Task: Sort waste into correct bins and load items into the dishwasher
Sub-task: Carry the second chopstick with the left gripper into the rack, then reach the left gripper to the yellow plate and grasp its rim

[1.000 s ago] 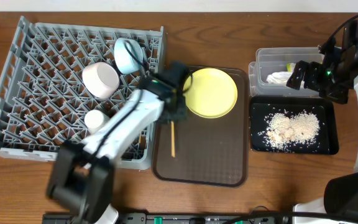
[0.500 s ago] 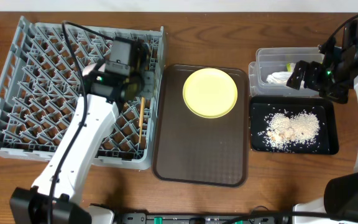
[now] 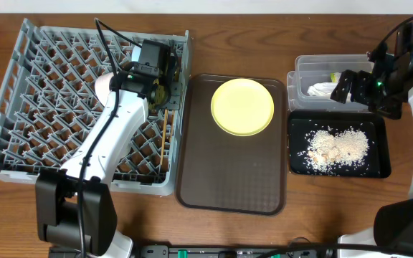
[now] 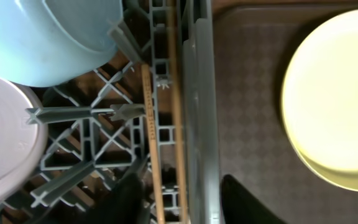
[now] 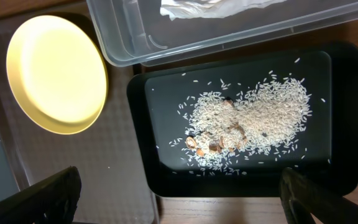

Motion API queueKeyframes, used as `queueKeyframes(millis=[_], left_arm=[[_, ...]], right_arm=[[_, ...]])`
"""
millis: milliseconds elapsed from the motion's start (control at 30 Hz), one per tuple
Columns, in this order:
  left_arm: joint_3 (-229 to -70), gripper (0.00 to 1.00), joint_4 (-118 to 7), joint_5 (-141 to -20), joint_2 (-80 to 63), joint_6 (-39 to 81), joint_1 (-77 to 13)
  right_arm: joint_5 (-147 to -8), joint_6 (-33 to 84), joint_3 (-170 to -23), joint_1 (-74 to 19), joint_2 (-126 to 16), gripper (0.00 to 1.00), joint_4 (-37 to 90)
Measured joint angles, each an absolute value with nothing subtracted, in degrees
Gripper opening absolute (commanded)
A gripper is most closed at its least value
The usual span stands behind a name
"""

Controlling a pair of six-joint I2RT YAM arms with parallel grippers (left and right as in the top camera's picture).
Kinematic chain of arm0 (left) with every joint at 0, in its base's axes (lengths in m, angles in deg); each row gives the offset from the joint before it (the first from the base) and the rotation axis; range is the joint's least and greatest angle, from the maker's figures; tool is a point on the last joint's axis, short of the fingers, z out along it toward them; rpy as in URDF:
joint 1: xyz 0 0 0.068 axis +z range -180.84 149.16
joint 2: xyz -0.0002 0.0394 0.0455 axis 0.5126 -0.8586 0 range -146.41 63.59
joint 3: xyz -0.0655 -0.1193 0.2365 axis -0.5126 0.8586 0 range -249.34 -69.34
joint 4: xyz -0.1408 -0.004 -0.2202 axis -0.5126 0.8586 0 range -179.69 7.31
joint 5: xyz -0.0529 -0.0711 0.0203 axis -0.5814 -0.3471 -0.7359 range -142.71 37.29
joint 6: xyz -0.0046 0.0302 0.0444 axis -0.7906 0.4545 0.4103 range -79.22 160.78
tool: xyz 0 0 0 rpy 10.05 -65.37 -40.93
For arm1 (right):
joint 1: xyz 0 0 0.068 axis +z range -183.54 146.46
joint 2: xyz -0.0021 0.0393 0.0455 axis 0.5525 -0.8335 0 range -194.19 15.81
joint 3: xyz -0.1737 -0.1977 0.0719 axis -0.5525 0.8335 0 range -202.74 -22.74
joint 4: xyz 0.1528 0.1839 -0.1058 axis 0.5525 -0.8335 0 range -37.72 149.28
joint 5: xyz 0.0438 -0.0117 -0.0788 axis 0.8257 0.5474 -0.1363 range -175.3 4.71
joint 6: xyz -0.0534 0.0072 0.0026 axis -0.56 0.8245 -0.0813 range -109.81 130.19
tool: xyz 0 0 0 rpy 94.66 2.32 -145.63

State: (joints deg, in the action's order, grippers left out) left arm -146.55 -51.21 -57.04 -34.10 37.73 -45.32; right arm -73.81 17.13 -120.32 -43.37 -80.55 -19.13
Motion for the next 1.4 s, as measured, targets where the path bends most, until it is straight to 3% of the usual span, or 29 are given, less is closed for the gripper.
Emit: queueKeyframes(millis=[267,467,567,767,1033,1200,1400], left_arm=[[-150.29,0.50,-49.07,-61.61,-33.35,37.80,-50.32],[-152.30,0.63,-56.24,-62.92,-32.89,45.43,-60.14],[-152.32,0.64,-58.01,-63.27,-34.12,51.26,-65.82],[-152.32,0.67,-60.06,-63.51,-42.58,58.80,-72.68],[-152.32,0.68,-62.75,-63.47,-53.24,60.81,-73.75],[-152.32,0.60,-62.73,-63.49,-55.21,60.77,-73.75],[-152.06,0.31,-62.03,-63.49,-55.80,59.54,-73.75]], right_arm=[[-73.81,17.10,-120.32,-43.37,-80.55,0.99,-19.13],[-73.81,17.10,-120.32,-43.37,-80.55,0.99,-19.11],[-73.79,17.10,-120.32,-43.37,-80.55,0.99,-19.11],[-73.79,17.10,-120.32,-43.37,-80.55,0.99,-19.13],[-73.81,17.10,-120.32,-43.37,-80.55,0.99,-19.13],[-73.81,17.10,-120.32,-43.37,-80.55,0.99,-19.13],[-73.81,17.10,-120.32,-43.37,-80.55,0.99,-19.13]])
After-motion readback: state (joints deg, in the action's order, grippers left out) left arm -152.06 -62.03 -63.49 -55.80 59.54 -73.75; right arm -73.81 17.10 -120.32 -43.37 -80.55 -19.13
